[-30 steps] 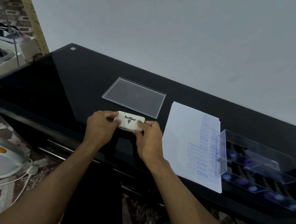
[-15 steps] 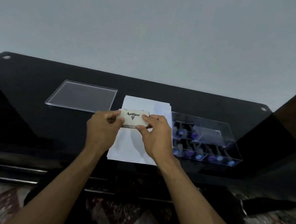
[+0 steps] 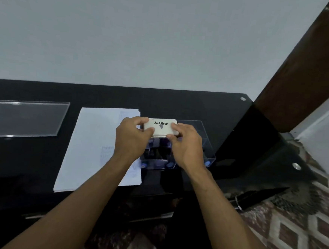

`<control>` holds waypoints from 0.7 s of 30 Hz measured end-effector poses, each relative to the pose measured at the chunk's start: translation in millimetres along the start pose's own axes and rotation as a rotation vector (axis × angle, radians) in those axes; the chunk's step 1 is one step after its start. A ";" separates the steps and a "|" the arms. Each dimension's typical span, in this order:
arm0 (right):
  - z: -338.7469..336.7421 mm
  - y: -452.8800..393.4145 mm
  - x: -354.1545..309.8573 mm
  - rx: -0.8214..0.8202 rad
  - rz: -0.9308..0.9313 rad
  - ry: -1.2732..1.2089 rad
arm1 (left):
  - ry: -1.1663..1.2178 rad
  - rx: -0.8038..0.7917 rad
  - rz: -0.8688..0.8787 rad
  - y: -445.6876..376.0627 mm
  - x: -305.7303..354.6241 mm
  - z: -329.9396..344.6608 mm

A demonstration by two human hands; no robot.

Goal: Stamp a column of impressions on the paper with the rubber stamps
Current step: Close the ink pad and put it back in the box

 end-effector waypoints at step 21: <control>-23.9 -38.0 59.4 -0.061 0.093 0.322 | 0.036 -0.088 -0.023 -23.9 20.7 88.0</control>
Point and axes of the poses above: each hand's wrist, its own y-axis away from the middle knuckle, its own z-axis out of the palm, x = y × z, the point moved 6 cm from there along -y, towards the middle knuckle, and after that the axes turned 3 degrees about -y, right-handed, at the moved point
